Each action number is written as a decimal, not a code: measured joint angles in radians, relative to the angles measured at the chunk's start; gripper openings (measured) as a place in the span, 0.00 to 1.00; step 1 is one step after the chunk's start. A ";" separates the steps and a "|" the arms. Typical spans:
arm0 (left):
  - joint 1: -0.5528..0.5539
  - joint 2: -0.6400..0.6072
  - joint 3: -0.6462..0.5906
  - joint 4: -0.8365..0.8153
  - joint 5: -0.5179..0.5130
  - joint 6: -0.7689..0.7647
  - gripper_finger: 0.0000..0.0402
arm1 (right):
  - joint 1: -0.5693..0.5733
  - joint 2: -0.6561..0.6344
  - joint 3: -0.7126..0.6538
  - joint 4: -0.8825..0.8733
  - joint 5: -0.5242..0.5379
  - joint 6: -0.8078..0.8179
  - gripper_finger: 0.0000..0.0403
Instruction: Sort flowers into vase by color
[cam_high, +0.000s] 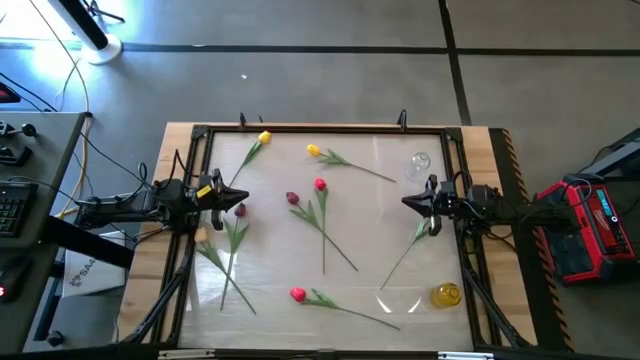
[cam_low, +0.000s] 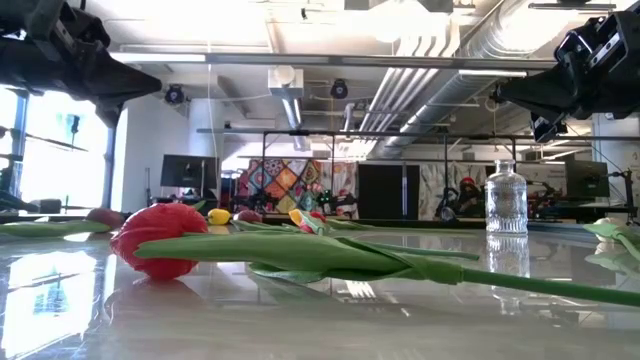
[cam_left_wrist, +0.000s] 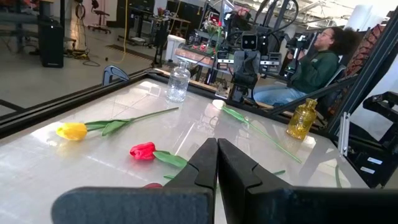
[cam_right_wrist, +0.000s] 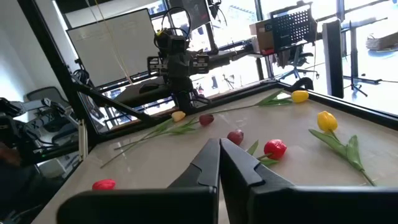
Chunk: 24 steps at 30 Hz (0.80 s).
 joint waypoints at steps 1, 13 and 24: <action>0.000 0.000 0.000 0.000 0.000 0.000 0.00 | 0.000 0.000 0.000 0.000 0.000 0.000 0.00; 0.000 0.000 0.000 0.000 0.000 0.000 0.00 | 0.000 0.000 0.000 0.000 0.000 0.000 0.00; 0.000 0.000 0.000 0.002 0.000 0.000 0.00 | 0.000 0.000 0.000 0.000 0.003 -0.057 0.00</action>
